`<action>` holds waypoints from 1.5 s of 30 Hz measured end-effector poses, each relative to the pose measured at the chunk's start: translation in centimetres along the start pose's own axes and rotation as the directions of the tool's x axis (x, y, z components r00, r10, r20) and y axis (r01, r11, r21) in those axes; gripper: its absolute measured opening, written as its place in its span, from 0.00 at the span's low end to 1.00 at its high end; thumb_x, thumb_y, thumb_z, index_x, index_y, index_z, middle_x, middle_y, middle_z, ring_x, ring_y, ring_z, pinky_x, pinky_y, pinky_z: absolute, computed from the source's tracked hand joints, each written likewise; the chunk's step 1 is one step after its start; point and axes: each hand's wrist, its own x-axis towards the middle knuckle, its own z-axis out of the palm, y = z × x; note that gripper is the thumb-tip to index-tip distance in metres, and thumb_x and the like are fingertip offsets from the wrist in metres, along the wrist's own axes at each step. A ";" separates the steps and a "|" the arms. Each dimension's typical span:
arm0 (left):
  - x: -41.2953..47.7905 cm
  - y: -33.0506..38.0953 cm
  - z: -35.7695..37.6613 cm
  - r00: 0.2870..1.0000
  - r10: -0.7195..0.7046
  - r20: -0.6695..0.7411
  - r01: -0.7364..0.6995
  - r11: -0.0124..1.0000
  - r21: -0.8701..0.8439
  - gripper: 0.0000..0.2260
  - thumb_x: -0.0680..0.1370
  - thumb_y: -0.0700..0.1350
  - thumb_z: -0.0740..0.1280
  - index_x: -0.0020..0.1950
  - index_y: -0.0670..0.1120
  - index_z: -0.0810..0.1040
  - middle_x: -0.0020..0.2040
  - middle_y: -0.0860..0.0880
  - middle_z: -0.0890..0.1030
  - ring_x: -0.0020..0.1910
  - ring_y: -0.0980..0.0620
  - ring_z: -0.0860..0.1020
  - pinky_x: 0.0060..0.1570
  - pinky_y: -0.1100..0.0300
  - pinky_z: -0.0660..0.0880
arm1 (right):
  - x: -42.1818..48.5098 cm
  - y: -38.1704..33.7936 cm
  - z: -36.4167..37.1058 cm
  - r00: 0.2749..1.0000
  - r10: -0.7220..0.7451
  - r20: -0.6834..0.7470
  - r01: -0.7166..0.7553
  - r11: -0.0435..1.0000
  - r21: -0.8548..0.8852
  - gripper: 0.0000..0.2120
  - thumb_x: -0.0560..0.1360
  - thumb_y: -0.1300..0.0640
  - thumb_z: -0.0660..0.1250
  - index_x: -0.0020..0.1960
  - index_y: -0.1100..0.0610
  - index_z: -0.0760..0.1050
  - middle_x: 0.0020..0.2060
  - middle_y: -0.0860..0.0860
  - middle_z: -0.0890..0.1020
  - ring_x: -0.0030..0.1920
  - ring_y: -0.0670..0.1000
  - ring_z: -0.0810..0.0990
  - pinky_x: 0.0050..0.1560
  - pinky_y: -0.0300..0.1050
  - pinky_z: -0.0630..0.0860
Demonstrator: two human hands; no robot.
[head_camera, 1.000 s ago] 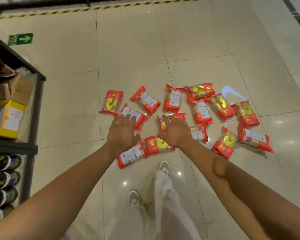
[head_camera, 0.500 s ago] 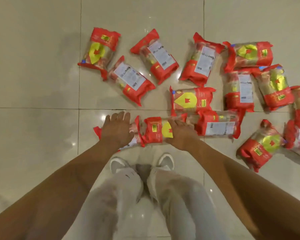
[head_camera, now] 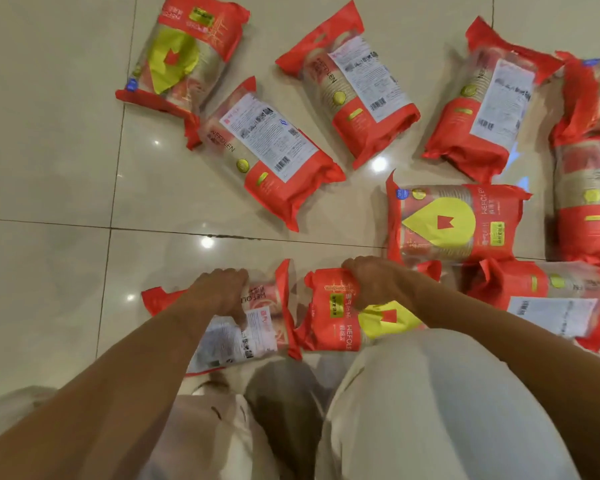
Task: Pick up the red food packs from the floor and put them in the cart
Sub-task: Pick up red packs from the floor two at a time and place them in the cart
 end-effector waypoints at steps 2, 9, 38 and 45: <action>1.0 -0.3 -0.2 0.998 0.027 0.063 -0.023 0.998 -0.055 0.38 0.61 0.51 0.85 0.67 0.49 0.71 0.61 0.52 0.80 0.60 0.46 0.78 0.62 0.50 0.75 | 1.2 0.0 0.0 0.999 -0.016 0.051 0.016 1.000 -0.004 0.41 0.63 0.42 0.82 0.69 0.55 0.70 0.61 0.55 0.79 0.61 0.58 0.79 0.60 0.50 0.77; -2.6 -1.9 0.2 0.994 0.019 -0.106 -0.033 0.990 -0.141 0.35 0.61 0.54 0.83 0.60 0.50 0.68 0.54 0.51 0.81 0.51 0.47 0.79 0.49 0.53 0.76 | -2.6 -0.6 1.4 0.998 0.051 -0.022 -0.048 0.993 0.111 0.40 0.62 0.42 0.82 0.64 0.56 0.65 0.56 0.54 0.81 0.55 0.59 0.81 0.49 0.47 0.75; -85.2 -2.3 -36.6 0.356 -0.495 -0.793 -0.829 0.225 -0.512 0.33 0.61 0.49 0.84 0.62 0.45 0.77 0.55 0.48 0.85 0.52 0.49 0.85 0.55 0.46 0.82 | -79.0 -29.4 -42.4 0.469 0.316 -0.824 0.678 0.469 0.566 0.44 0.52 0.43 0.80 0.65 0.48 0.69 0.55 0.46 0.83 0.54 0.50 0.84 0.58 0.56 0.82; -92.1 -2.8 -30.9 0.260 -0.651 -0.713 -0.835 0.219 -0.505 0.33 0.56 0.54 0.85 0.58 0.53 0.77 0.54 0.49 0.86 0.53 0.45 0.85 0.56 0.38 0.81 | -81.1 -32.9 -43.2 0.483 0.106 -0.869 0.753 0.455 0.475 0.38 0.65 0.55 0.84 0.69 0.50 0.68 0.57 0.48 0.81 0.55 0.50 0.83 0.53 0.48 0.81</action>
